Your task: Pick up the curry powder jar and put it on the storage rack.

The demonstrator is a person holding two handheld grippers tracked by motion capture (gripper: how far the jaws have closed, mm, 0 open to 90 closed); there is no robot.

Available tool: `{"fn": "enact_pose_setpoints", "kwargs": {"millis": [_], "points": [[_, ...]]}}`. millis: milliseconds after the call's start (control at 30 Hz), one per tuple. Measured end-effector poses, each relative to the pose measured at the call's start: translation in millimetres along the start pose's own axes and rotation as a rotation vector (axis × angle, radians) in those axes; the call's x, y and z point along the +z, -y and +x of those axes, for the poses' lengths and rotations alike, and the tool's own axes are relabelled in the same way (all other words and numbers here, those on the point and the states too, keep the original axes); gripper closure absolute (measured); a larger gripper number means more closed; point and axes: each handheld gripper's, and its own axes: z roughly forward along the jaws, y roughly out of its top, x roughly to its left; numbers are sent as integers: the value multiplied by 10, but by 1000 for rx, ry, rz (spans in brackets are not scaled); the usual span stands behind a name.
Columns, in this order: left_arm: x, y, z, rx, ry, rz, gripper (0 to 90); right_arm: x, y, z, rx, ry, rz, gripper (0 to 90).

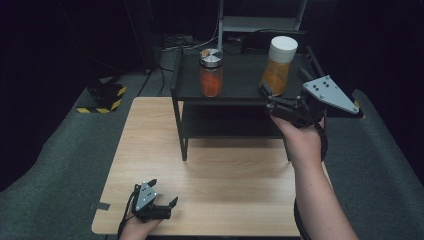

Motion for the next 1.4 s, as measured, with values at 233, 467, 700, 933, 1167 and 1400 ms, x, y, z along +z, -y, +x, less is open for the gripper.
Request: {"fn": "enact_pose_setpoints", "kwargs": {"millis": [233,467,700,933,1167,1400], "points": [[-1,-2,3,-1,1,1,4,-60,37,49,-17,-11,24,0],[4,-3,4,-5,4,2,4,-127,113,76,-29,-18,47,0],[8,-12,12,3,10,6,4,-214,230,95,-47,-34,65,0],[10,-13,14,13,14,6,6,-297,379,131,-52,-53,77,0],[12,-18,12,15,14,8,6,-409,564,192,-75,-78,92,0],[12,-16,10,21,16,7,6,-499,738,206,-71,-88,118,0]]}}
